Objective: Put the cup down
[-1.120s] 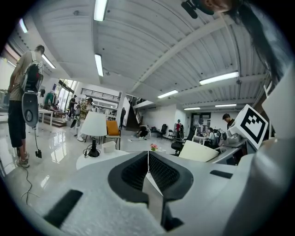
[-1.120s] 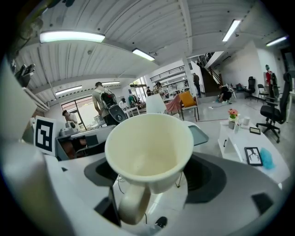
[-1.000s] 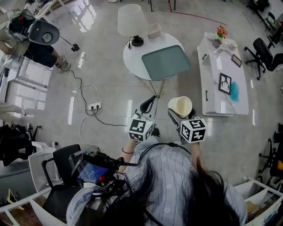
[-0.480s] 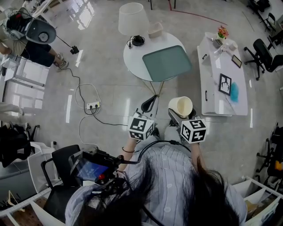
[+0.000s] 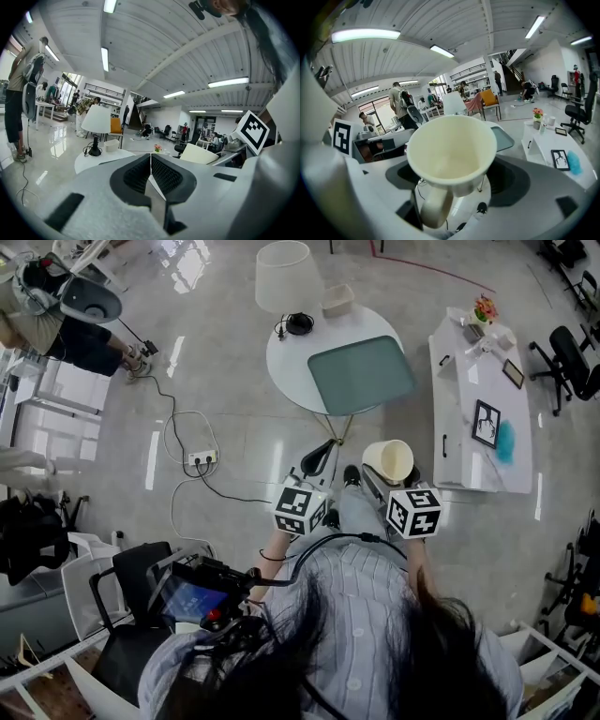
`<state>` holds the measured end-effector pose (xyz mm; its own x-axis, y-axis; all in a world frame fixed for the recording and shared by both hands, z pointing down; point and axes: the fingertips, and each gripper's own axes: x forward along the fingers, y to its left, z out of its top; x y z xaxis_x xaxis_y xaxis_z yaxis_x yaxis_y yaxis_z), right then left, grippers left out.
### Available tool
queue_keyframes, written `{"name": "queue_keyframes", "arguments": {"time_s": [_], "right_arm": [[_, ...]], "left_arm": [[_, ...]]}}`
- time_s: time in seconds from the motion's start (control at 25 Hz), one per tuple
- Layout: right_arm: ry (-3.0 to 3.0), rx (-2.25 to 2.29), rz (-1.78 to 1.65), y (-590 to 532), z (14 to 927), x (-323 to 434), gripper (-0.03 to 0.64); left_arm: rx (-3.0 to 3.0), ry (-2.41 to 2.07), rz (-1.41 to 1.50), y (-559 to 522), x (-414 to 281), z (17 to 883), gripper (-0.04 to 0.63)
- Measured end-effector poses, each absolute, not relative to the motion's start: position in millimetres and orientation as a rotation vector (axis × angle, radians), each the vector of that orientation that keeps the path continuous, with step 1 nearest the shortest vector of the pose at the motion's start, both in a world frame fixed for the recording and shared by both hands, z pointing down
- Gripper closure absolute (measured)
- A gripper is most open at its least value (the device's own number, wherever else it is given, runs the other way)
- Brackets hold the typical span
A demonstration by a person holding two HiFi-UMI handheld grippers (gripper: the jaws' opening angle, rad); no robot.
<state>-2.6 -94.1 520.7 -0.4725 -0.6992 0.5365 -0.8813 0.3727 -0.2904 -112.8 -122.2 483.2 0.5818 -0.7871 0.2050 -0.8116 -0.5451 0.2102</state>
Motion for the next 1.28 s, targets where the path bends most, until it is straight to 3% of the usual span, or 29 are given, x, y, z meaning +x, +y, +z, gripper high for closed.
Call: {"name": "queue_keyframes", "arguments": {"time_s": [1.28], "right_arm": [[-2.243, 1.189, 0.85, -299.3, 598.9, 27.6, 0.221]], "left_arm": [[2.414, -1.329, 0.249, -309.4, -70.2, 529.9, 0.577]]}}
